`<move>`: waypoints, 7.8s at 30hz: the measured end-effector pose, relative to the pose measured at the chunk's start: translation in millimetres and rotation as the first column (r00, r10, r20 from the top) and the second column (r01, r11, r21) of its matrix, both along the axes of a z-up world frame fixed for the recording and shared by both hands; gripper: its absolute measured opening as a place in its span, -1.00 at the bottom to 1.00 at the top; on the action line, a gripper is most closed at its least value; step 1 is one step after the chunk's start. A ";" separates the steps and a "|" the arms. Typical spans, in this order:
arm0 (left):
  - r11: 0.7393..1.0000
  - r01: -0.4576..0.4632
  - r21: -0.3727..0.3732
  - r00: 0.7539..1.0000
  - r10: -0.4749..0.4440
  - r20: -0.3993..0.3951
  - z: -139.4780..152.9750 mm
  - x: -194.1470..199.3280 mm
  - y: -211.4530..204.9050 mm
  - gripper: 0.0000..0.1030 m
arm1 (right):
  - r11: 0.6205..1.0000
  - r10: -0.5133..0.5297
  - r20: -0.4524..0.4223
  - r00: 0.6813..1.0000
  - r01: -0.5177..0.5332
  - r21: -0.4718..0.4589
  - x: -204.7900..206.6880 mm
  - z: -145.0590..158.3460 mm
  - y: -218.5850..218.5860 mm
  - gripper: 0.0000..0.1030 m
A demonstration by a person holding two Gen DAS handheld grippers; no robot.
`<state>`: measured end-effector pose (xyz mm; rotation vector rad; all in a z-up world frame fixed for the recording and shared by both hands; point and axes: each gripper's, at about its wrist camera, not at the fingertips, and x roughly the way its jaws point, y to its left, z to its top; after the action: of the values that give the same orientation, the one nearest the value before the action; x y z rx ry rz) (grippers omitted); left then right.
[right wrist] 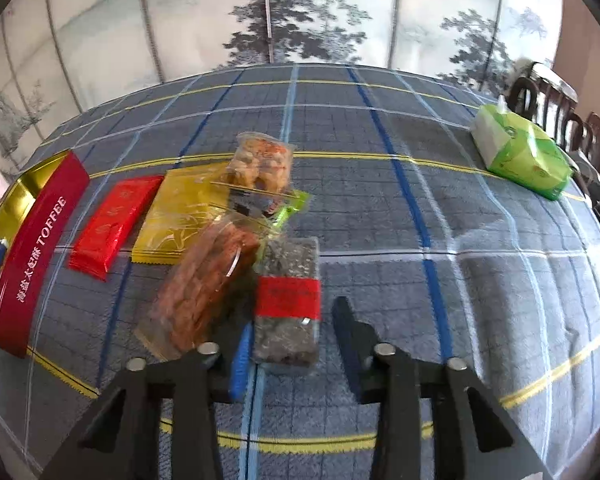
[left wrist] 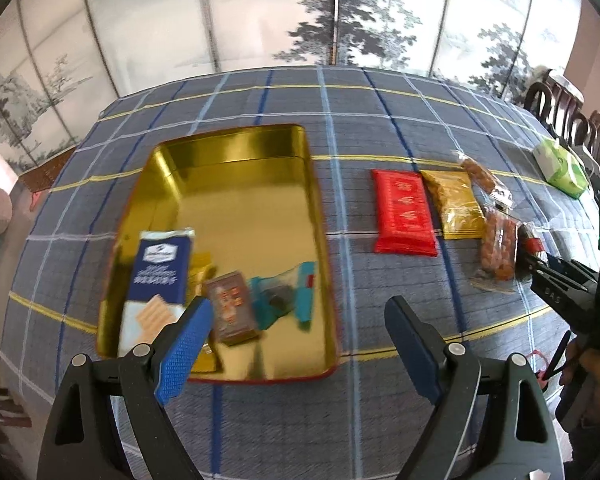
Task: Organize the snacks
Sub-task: 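Grasp the grey packet with the red band with the right tool, then lower the left tool onto the red pastry packet and grasp it, then lift the red packet and carry it over the gold tin with the left tool, then lower the red packet into the tin and open the left tool, then carry the grey packet toward the gold tin with the right tool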
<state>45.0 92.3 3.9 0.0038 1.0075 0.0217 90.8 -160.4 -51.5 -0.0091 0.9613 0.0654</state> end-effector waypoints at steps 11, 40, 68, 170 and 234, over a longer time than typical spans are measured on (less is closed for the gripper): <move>0.994 0.102 -0.031 0.995 -0.103 -0.017 -15.2 37.9 -56.9 0.66 | 0.998 -0.028 0.049 0.998 0.030 -0.046 21.3 -2.4 -35.0 -0.47; 0.996 0.081 0.025 0.990 -0.077 -0.117 -66.7 129.7 -94.4 0.37 | 0.993 -0.114 0.071 0.991 0.117 -0.031 61.7 -7.7 -93.3 -0.46; 0.996 0.084 -0.025 0.993 -0.086 -0.082 -61.0 98.8 -96.3 -0.22 | 0.993 -0.113 0.073 0.991 0.116 -0.036 60.5 -8.0 -93.1 -0.46; 0.980 -0.194 0.050 0.980 0.191 0.054 13.7 -6.0 60.6 0.38 | 0.991 -0.106 0.080 0.991 0.112 -0.078 50.1 -2.8 -92.3 -0.46; 0.906 -0.423 0.030 0.906 0.421 0.050 4.9 -77.3 156.6 0.91 | 0.895 0.438 0.134 0.889 -0.445 0.029 -24.8 72.1 203.7 -0.48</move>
<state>-32.3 248.9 8.8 -0.1791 0.9492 0.4384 66.0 43.3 20.7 -0.1771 0.8169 0.5108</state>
